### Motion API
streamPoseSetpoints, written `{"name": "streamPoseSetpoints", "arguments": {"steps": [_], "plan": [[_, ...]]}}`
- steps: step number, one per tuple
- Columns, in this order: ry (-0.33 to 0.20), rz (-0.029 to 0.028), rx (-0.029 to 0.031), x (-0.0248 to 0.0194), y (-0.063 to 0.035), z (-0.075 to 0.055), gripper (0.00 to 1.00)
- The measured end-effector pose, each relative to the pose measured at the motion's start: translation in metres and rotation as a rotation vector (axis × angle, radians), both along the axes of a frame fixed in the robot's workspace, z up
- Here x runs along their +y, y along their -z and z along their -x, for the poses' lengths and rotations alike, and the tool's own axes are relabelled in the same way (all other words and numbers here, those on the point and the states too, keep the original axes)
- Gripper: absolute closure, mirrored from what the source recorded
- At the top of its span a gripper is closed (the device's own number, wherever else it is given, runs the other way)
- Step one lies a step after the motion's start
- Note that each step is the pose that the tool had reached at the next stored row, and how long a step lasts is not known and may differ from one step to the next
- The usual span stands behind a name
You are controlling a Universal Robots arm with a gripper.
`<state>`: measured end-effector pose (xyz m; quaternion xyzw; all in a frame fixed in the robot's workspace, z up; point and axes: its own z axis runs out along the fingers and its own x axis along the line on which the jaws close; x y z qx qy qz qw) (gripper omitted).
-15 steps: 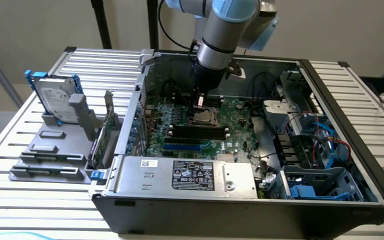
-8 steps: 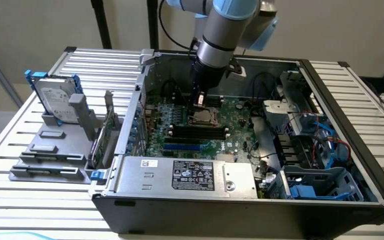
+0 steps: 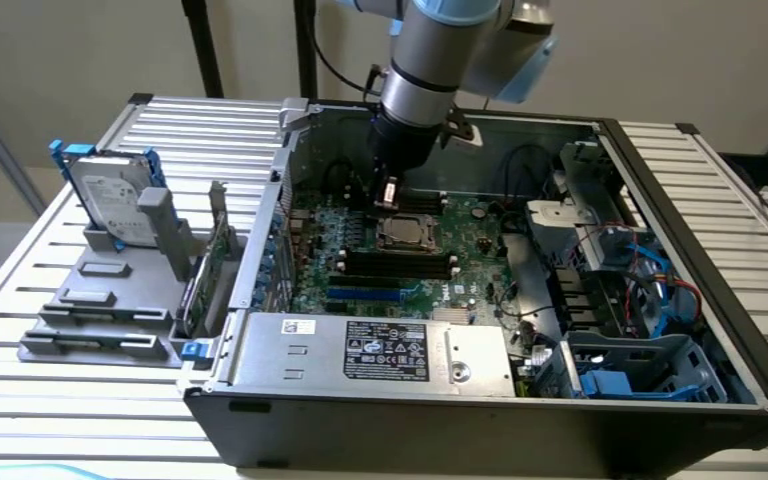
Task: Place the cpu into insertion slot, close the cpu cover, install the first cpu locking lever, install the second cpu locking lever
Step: 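Close the cpu cover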
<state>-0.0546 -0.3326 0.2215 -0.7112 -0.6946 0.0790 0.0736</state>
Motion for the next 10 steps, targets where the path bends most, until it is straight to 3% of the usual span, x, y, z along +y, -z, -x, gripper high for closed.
{"name": "streamPoseSetpoints", "arguments": {"steps": [4,10], "plan": [[0.0,-0.0001,-0.0001,-0.0034,-0.0015,0.014,0.89],[0.0,0.0,0.0,-0.0035,-0.0015,0.015,0.89]]}}
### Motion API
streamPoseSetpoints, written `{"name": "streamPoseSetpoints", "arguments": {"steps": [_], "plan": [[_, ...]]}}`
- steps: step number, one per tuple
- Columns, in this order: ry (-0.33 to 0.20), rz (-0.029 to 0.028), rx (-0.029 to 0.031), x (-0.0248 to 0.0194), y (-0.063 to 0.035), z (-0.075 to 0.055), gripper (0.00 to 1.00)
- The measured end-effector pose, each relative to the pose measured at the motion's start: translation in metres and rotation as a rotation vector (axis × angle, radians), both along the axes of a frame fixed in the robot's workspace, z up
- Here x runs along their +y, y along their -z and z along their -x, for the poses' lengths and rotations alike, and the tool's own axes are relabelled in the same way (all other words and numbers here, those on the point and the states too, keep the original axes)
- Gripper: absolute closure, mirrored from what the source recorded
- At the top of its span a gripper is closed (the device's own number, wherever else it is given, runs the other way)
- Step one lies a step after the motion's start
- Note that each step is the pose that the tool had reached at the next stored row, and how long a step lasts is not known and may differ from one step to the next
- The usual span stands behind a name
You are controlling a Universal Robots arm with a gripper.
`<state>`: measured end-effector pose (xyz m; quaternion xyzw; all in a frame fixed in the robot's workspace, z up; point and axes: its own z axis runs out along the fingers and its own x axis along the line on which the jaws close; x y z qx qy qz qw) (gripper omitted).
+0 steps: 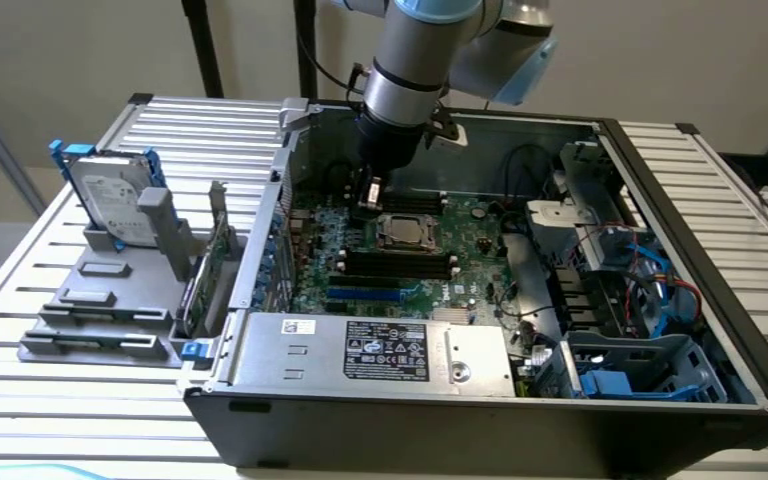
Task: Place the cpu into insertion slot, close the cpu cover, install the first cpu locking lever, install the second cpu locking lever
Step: 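Close the cpu cover, then install the first cpu locking lever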
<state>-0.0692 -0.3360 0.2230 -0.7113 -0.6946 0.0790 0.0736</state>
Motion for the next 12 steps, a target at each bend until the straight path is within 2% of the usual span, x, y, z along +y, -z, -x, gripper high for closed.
{"name": "streamPoseSetpoints", "arguments": {"steps": [12], "plan": [[0.0,0.0,0.0,0.0,0.0,0.0,0.89]]}}
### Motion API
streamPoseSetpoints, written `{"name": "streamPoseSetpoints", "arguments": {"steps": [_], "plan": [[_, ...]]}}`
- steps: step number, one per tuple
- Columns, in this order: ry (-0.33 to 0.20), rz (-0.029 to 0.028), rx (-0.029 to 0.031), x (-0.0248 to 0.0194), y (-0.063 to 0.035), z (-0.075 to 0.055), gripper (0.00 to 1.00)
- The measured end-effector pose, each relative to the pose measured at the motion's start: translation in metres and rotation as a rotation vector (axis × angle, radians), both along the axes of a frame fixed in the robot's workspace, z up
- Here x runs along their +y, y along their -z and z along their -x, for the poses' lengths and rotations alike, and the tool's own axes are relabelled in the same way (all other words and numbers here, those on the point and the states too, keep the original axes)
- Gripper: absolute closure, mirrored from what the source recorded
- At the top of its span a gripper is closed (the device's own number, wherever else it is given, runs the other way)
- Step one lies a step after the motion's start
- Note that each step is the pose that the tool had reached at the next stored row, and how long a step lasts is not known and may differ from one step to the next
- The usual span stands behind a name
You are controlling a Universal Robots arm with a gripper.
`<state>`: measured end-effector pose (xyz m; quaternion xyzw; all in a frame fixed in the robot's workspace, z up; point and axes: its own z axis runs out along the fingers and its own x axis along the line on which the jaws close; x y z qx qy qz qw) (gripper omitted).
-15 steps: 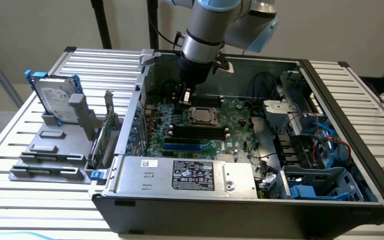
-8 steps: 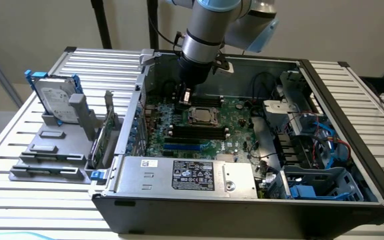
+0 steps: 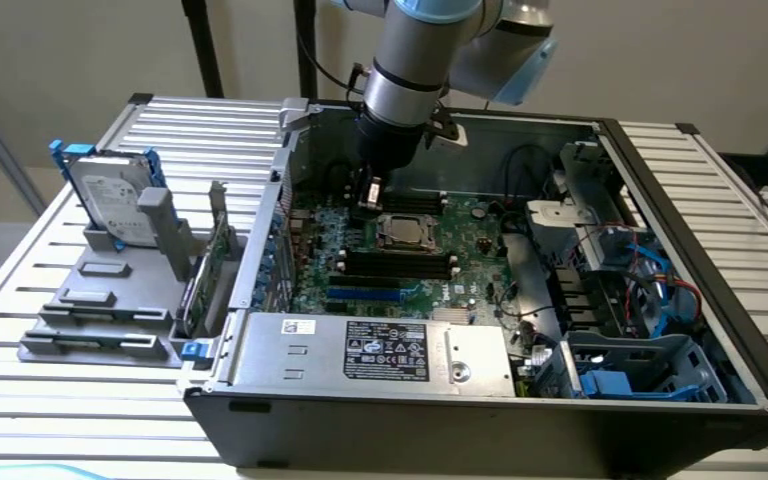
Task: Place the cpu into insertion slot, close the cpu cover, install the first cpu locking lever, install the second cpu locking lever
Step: 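Install the first cpu locking lever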
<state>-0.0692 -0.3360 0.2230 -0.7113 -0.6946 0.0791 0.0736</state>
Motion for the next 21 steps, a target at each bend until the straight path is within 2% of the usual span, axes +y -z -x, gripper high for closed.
{"name": "streamPoseSetpoints", "arguments": {"steps": [3,7,14,16,19,21], "plan": [[0.0,0.0,0.0,0.0,0.0,0.0,0.89],[0.003,-0.0009,0.0018,-0.0028,-0.0015,0.001,0.89],[0.009,-0.0081,0.0087,-0.0099,-0.013,0.005,0.89],[0.011,-0.0149,0.0102,-0.011,-0.0165,0.006,0.89],[0.023,-0.0328,0.0125,-0.0113,-0.0197,0.007,0.89],[0.039,-0.0423,0.0163,-0.0114,-0.0204,0.007,0.89]]}}
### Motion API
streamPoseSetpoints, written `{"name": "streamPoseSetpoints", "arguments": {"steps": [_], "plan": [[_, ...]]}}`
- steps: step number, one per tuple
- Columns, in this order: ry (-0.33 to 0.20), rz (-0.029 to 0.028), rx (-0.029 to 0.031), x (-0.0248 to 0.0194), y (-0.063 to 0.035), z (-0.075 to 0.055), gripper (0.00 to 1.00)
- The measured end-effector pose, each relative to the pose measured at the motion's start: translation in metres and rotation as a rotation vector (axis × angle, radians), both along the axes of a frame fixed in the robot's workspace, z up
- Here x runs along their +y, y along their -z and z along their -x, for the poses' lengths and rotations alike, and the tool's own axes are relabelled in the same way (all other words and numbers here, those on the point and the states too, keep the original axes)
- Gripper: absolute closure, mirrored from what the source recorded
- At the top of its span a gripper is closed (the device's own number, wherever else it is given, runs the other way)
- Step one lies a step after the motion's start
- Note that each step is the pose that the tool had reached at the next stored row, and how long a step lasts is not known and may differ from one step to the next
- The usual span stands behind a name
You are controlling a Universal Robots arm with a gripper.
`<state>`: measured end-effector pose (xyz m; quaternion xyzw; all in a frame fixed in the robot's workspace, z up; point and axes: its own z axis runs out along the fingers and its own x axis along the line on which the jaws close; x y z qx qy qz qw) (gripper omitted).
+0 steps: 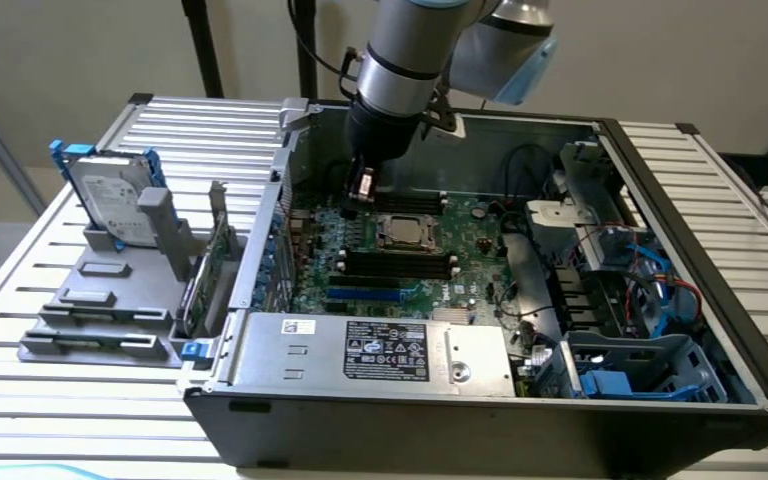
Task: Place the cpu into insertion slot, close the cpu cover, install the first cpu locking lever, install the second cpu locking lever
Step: 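Install the first cpu locking lever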
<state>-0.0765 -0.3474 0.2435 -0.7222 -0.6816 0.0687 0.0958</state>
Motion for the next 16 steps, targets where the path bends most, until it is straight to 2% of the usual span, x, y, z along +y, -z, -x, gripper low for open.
{"name": "streamPoseSetpoints", "arguments": {"steps": [2,6,8,12,16], "plan": [[0.017,-0.0054,0.0064,0.0,-0.0002,0.0002,0.89],[0.047,-0.0066,0.029,0.0,-0.0001,0.0004,0.89],[0.059,-0.0083,0.0377,-0.0001,-0.0003,0.0008,0.89],[0.082,-0.0163,0.0518,0.0,-0.0002,0.0017,0.89],[0.108,-0.0249,0.06,0.0,-0.0002,0.0025,0.89]]}}
